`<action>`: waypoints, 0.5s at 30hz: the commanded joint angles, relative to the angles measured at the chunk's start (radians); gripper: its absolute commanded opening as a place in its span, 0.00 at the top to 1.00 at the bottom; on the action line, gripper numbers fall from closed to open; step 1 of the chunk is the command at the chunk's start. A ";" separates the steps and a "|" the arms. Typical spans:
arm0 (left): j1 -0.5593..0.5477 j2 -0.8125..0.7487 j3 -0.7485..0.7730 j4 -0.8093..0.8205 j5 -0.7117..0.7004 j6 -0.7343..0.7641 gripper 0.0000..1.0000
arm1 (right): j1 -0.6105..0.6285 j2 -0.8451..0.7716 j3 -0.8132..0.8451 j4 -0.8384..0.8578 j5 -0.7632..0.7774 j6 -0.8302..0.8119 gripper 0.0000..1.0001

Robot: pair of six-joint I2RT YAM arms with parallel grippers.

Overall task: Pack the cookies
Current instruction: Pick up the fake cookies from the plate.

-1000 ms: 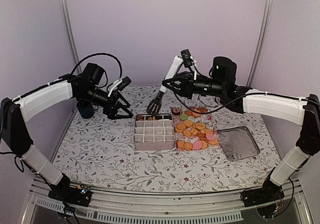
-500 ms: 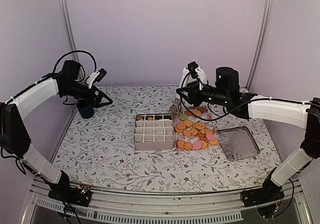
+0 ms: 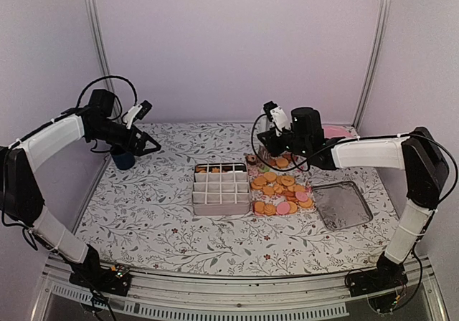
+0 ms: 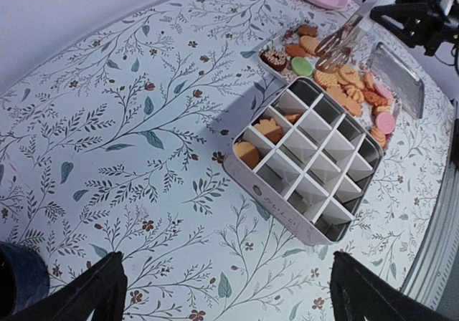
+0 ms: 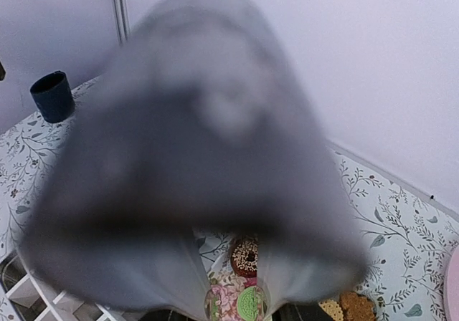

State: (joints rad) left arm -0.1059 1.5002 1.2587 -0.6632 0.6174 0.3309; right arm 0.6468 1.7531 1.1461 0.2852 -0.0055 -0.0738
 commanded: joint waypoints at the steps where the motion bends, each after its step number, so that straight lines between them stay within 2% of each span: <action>1: 0.006 -0.015 -0.027 0.034 0.011 -0.006 0.01 | -0.003 0.052 0.049 0.096 0.088 -0.002 0.65; 15: 0.006 -0.034 -0.041 0.050 0.027 0.001 0.01 | -0.002 0.129 0.029 0.191 0.144 0.031 0.60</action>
State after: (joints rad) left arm -0.1043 1.4971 1.2274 -0.6395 0.6212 0.3283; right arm 0.6468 1.8706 1.1599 0.3939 0.1093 -0.0589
